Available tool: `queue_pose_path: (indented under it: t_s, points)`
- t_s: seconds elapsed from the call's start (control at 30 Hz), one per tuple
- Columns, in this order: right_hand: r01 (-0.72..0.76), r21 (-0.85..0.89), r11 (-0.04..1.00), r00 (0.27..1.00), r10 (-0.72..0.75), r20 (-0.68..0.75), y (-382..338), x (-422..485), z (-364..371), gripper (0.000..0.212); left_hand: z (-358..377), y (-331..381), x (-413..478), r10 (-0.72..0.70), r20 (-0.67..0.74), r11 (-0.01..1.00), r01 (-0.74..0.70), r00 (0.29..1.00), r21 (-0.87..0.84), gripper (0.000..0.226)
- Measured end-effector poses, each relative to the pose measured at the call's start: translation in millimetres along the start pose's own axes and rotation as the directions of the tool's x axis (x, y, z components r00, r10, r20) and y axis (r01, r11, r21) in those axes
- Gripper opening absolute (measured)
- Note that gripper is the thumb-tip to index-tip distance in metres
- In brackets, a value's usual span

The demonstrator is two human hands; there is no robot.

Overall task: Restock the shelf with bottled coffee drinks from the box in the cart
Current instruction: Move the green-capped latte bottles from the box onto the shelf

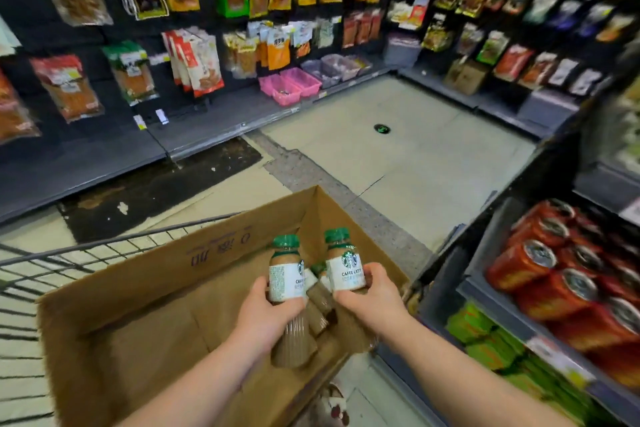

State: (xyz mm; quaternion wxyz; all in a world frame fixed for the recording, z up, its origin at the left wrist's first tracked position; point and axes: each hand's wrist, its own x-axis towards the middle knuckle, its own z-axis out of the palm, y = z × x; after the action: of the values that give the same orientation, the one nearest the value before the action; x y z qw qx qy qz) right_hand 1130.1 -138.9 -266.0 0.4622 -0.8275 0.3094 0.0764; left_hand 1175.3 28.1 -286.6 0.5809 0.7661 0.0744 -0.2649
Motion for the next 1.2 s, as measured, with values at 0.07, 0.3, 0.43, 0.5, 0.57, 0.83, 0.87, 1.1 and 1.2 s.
queue_pose_path:
  t_s: [0.07,0.3,0.43,0.5,0.57,0.83,0.87,1.1,1.2]
  points:
    - [-0.013,0.038,0.999,0.998,0.016,-0.058,7.6,-21.7,-12.4,0.048,12.7,8.0,-12.3,0.03,0.05,0.999,-0.031,0.998,0.013,0.048]
    - [-0.123,0.149,0.981,0.938,0.165,-0.307,50.6,-90.1,-72.6,0.05,80.6,25.7,-48.0,0.151,0.289,0.985,-0.17,0.945,0.043,0.04]
    - [-0.124,0.238,0.963,0.884,0.216,-0.414,82.7,-135.2,-105.6,0.045,124.0,32.5,-80.7,0.181,0.442,0.973,-0.225,0.878,0.05,0.04]
    - [-0.113,0.3,0.947,0.841,0.252,-0.48,103.4,-161.8,-121.6,0.045,150.3,33.1,-103.0,0.185,0.511,0.967,-0.247,0.84,0.057,0.043]
    - [-0.12,0.325,0.938,0.808,0.282,-0.517,118.7,-181.6,-132.4,0.047,169.3,31.1,-119.7,0.191,0.554,0.962,-0.266,0.81,0.059,0.044]
    - [-0.144,0.425,0.894,0.613,0.418,-0.67,218.6,-325.6,-186.6,0.041,276.3,3.4,-258.4,0.212,0.749,0.908,-0.411,0.627,0.087,0.033]
    - [-0.138,0.437,0.889,0.589,0.429,-0.685,231.7,-344.9,-193.7,0.041,289.2,-2.3,-278.4,0.214,0.764,0.906,-0.415,0.609,0.077,0.035]
    - [-0.083,0.527,0.846,0.473,0.499,-0.726,314.9,-472.5,-240.3,0.039,368.5,-36.0,-413.6,0.182,0.853,0.906,-0.42,0.49,0.048,0.044]
    - [-0.057,0.537,0.842,0.445,0.503,-0.741,344.8,-521.2,-260.4,0.038,402.6,-50.8,-459.6,0.184,0.879,0.905,-0.425,0.441,0.024,0.048]
